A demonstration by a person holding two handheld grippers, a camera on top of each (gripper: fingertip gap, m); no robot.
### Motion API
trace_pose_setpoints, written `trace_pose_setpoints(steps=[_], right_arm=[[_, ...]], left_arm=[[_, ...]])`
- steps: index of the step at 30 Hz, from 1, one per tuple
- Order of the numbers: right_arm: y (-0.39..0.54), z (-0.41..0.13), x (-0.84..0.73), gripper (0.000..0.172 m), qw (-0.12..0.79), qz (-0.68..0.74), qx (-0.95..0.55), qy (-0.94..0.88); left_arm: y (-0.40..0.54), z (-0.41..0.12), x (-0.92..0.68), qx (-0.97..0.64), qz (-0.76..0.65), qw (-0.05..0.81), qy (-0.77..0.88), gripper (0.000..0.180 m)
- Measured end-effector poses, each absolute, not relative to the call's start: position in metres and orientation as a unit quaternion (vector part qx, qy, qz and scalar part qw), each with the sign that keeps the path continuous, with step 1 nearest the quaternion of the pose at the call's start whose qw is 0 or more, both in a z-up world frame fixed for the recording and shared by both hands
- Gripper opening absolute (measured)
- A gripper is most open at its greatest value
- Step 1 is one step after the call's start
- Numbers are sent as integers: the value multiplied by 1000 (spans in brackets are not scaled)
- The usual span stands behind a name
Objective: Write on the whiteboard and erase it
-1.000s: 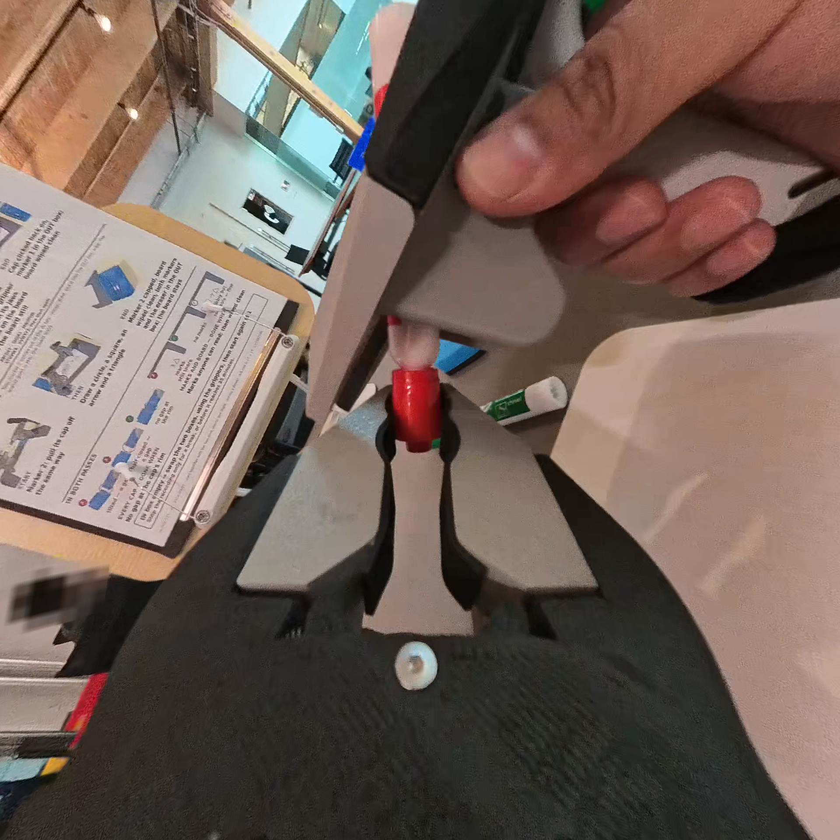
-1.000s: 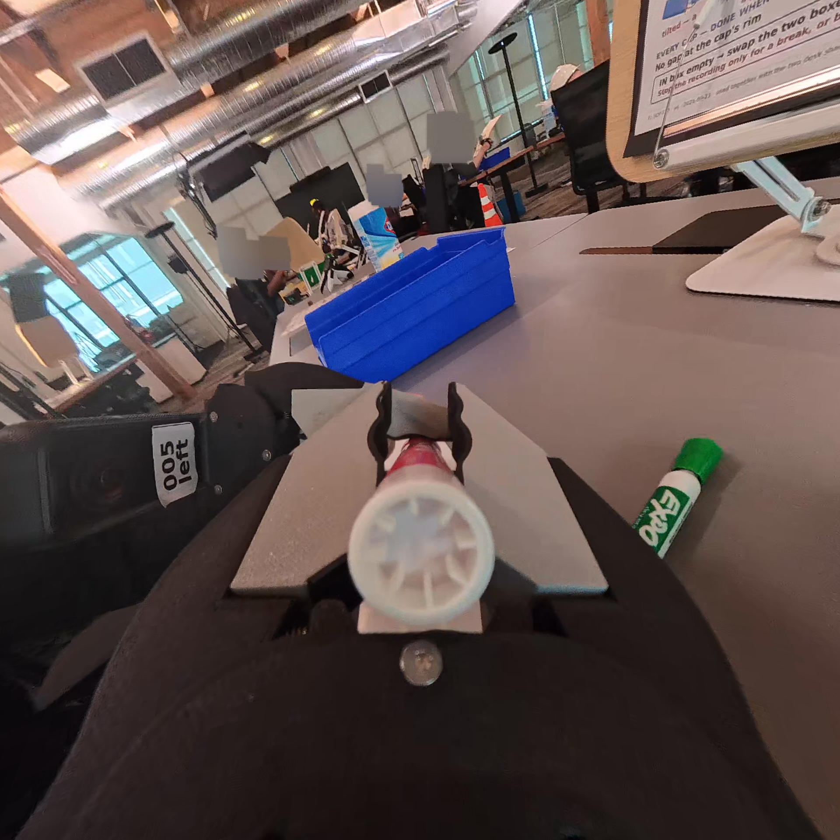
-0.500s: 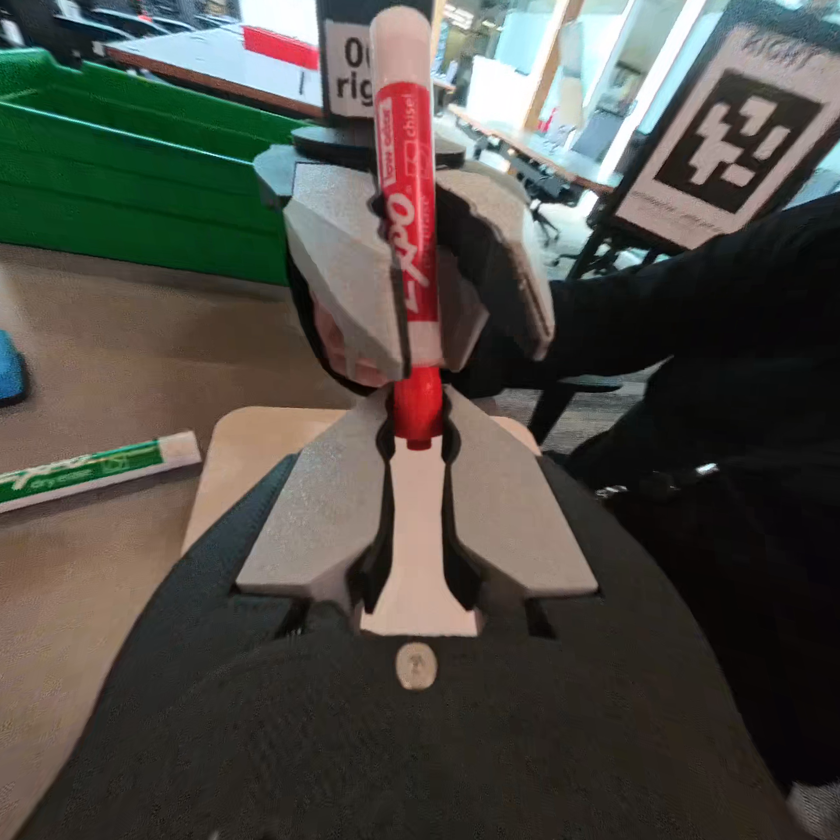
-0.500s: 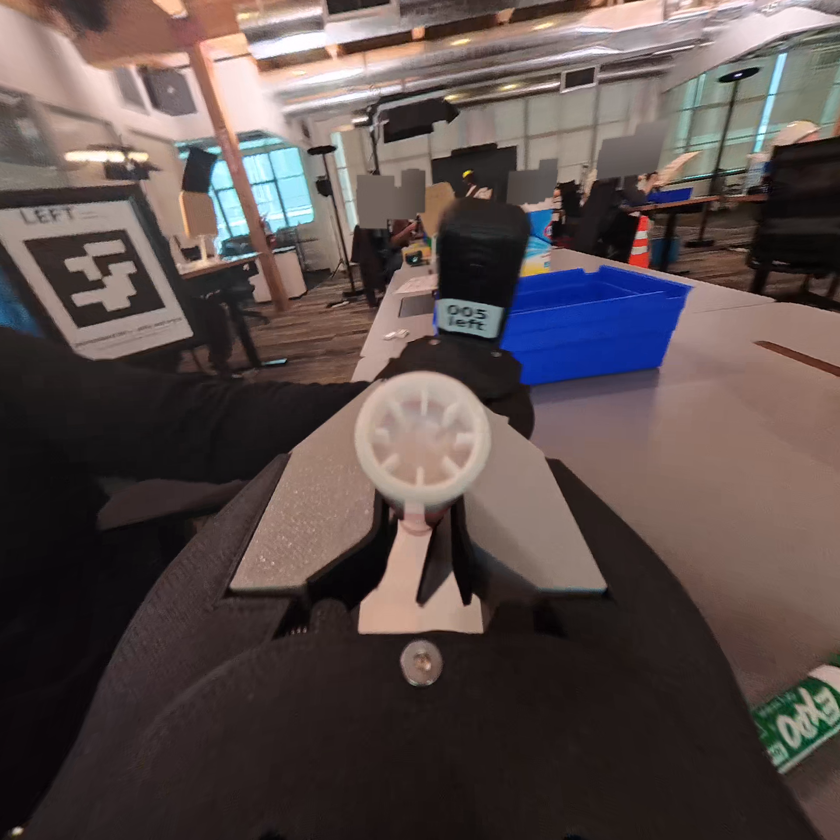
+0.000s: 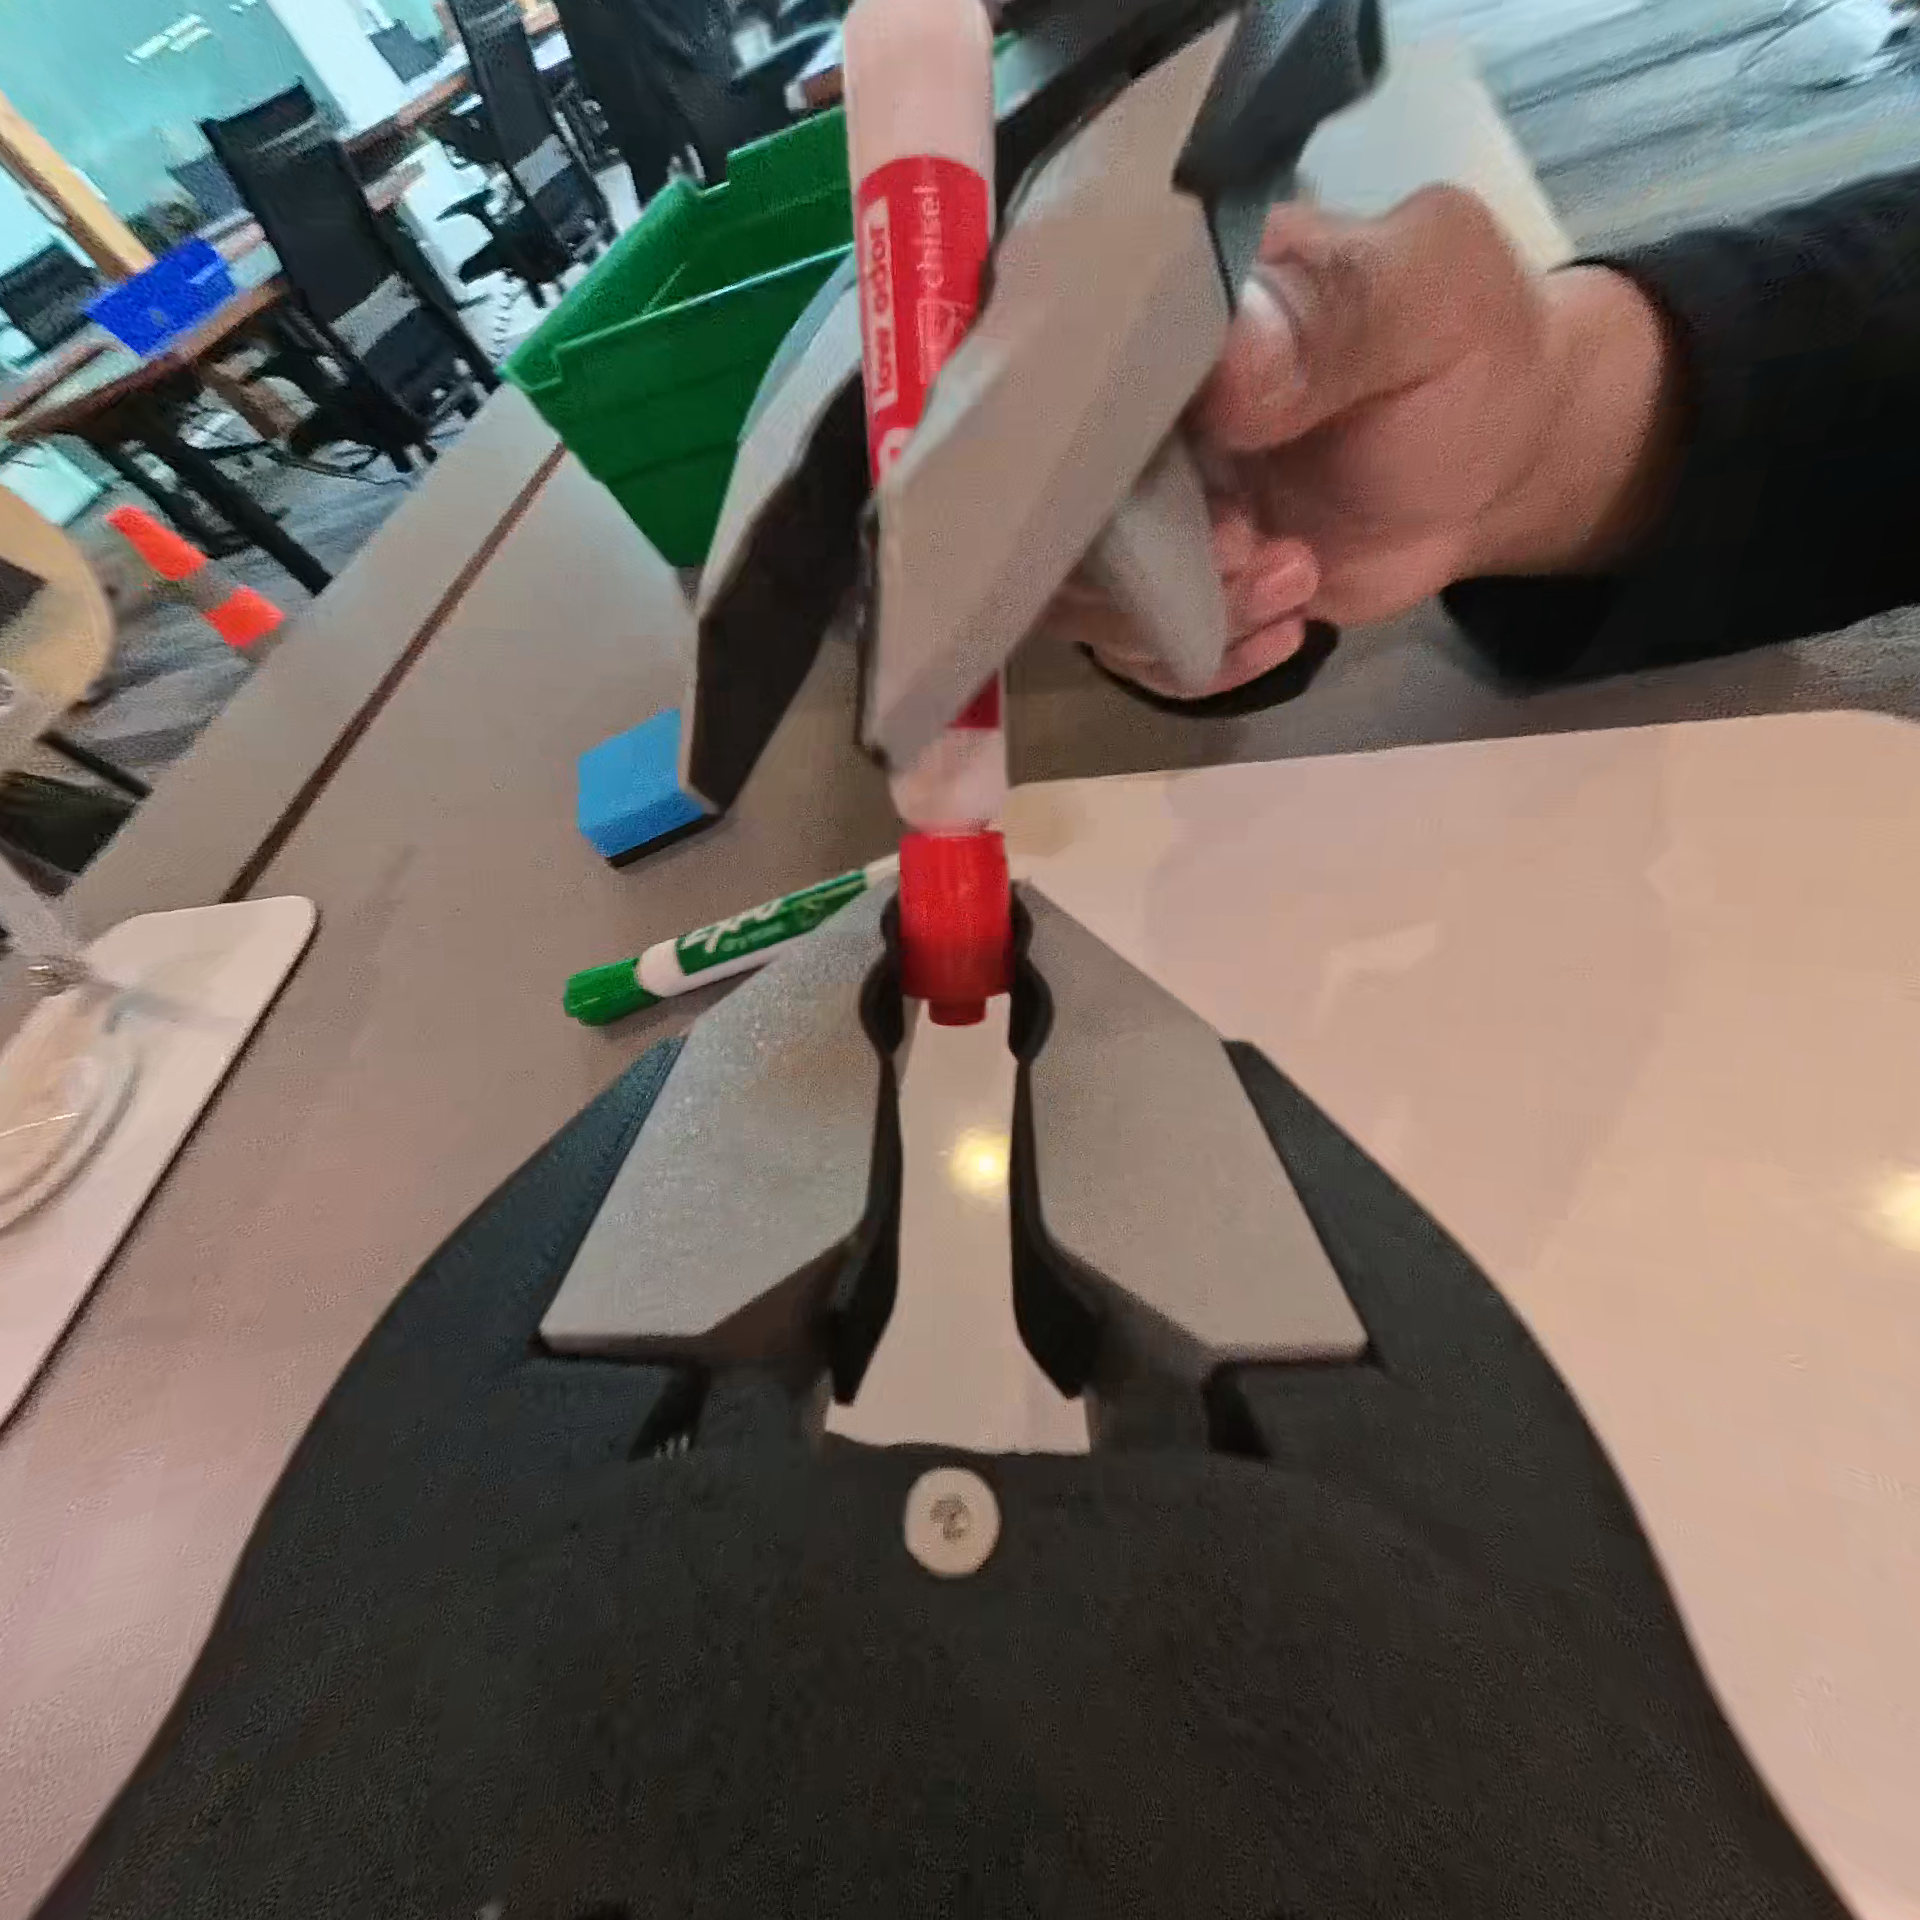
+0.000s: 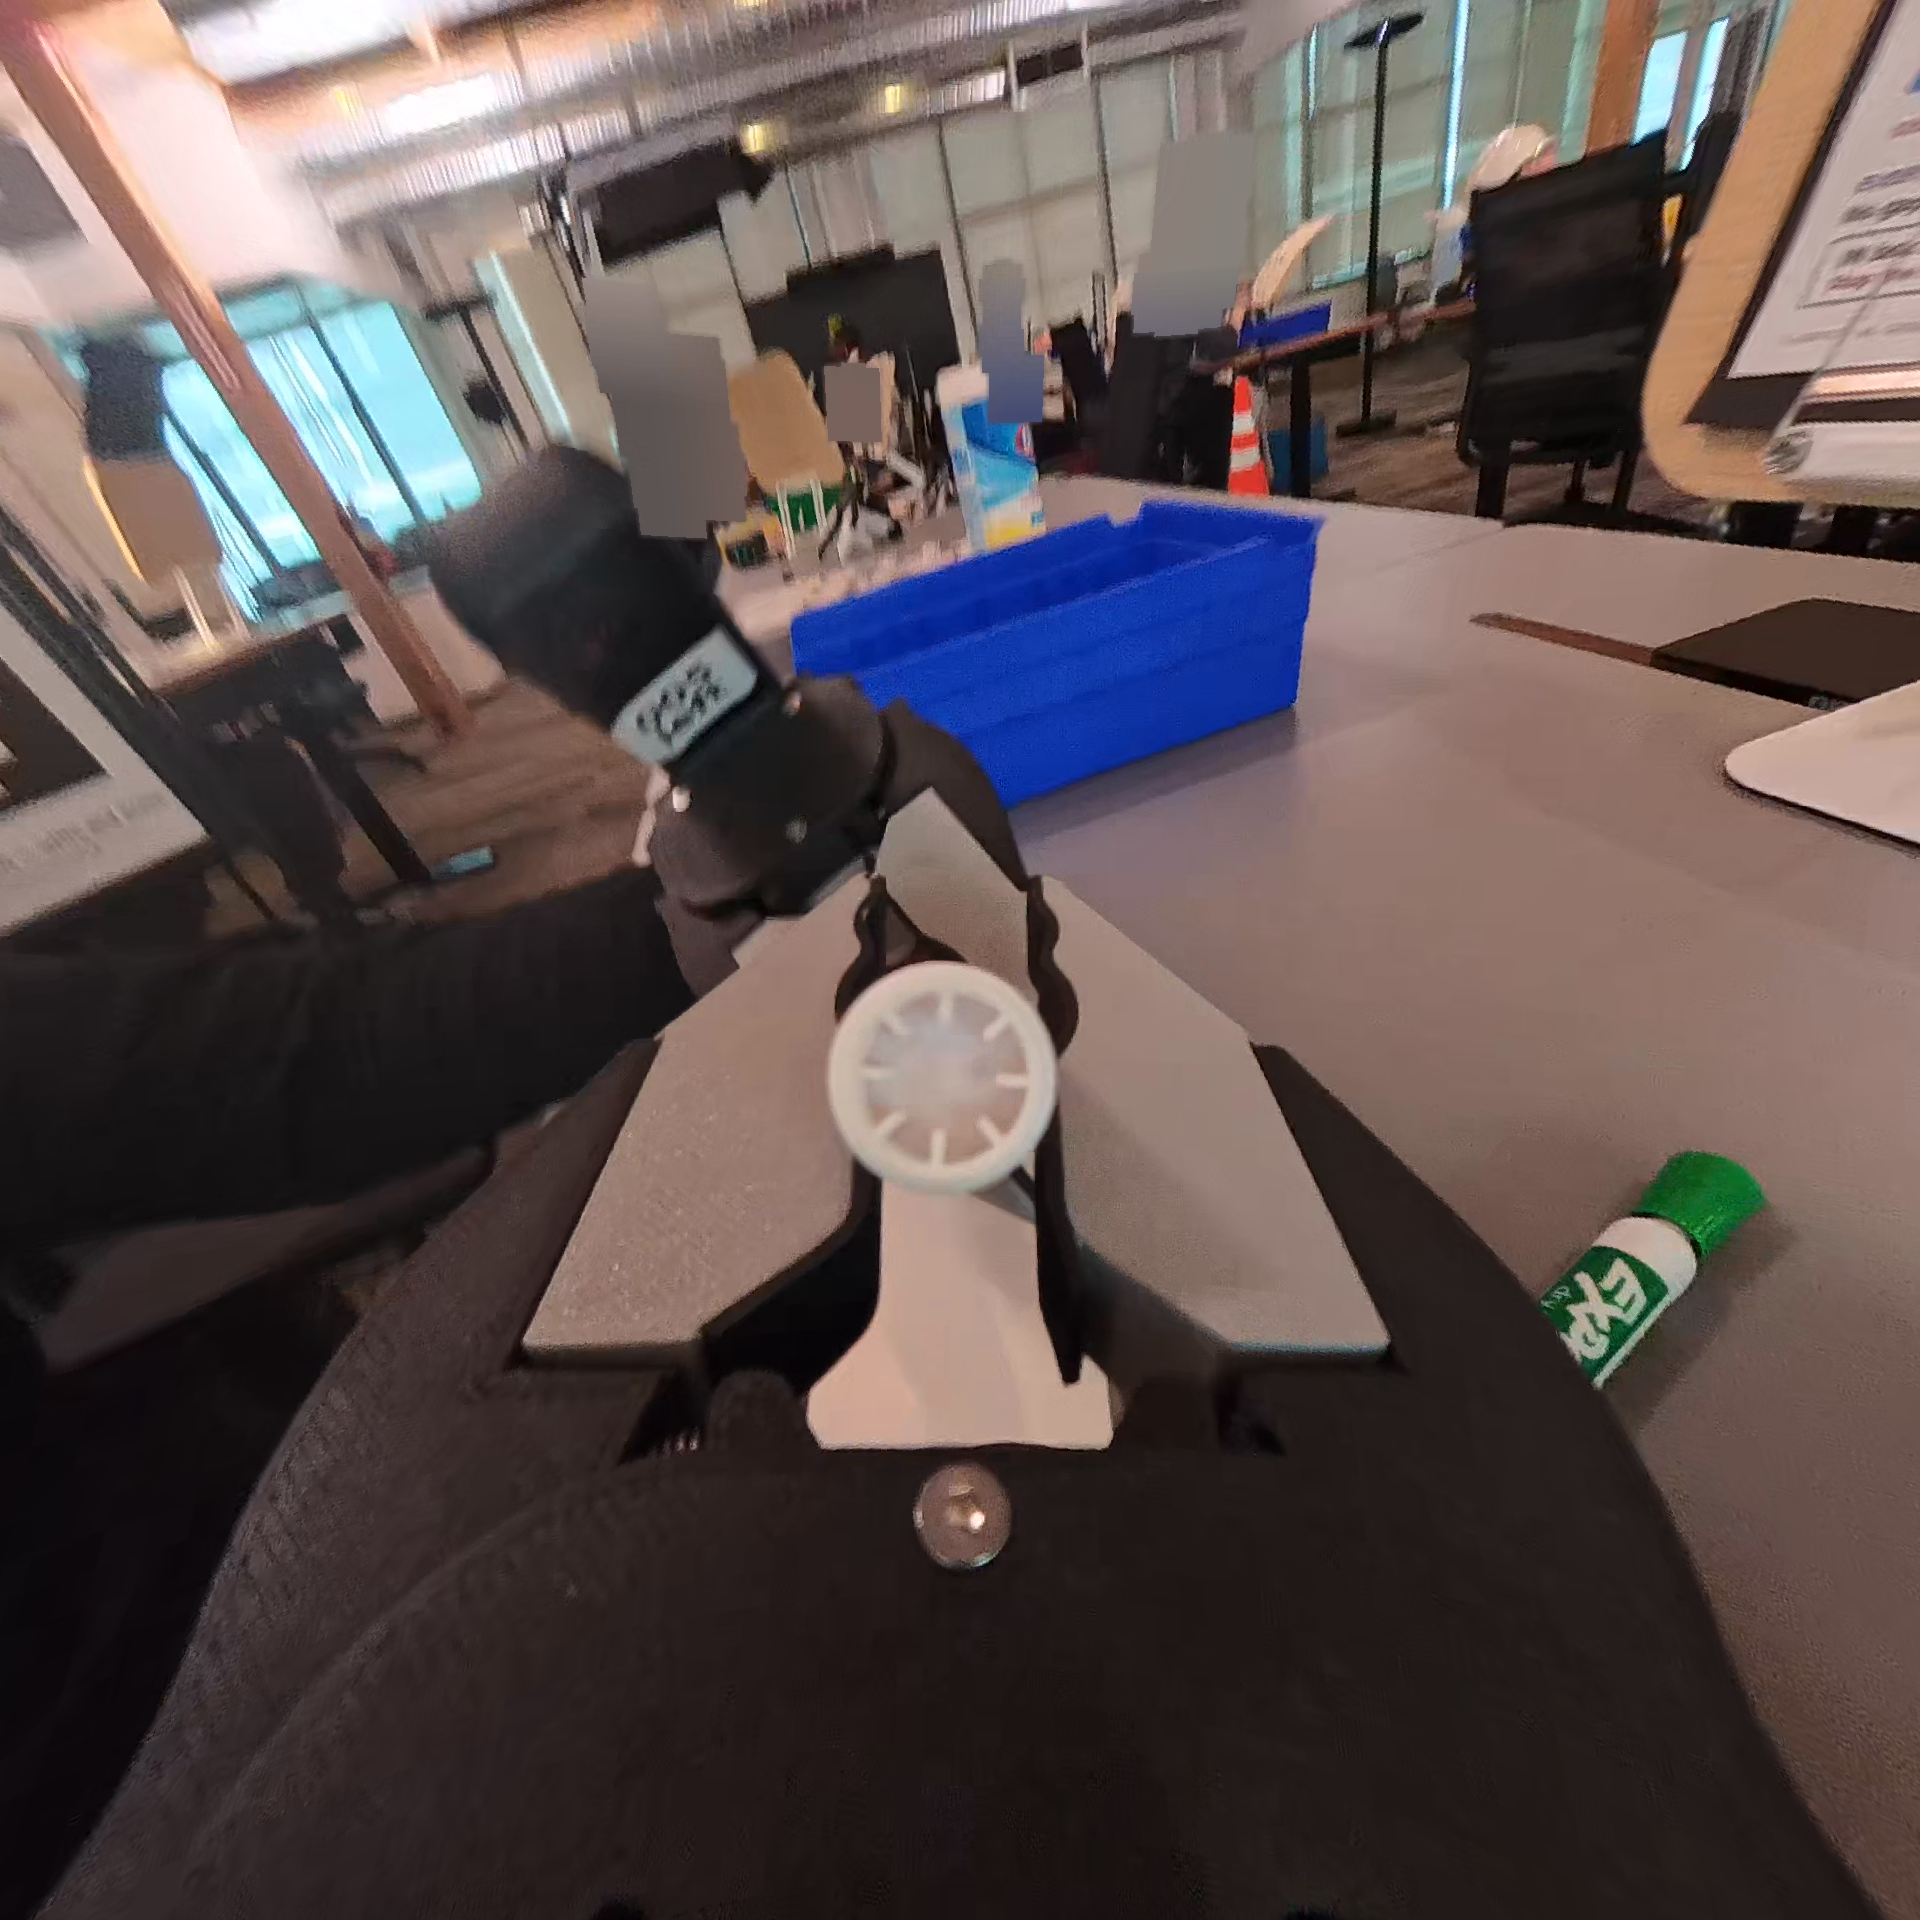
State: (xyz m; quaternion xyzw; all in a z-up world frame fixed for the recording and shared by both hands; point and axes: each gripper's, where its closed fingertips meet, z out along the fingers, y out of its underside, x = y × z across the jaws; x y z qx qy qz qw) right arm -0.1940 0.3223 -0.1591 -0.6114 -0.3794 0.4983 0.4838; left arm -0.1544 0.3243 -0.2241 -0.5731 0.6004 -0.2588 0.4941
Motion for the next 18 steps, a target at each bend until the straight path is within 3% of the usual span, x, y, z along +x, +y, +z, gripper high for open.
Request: trace_pose_setpoints(steps=[1, 18], right_arm=[[325, -153, -188, 25, 487, 516, -606, -361], [331, -168, -183, 30, 415, 559, -635, -336]], left_arm=[[330, -226, -157, -570, -227, 508, 604, 14], [345, -229, -167, -561, -136, 538, 614, 13]])
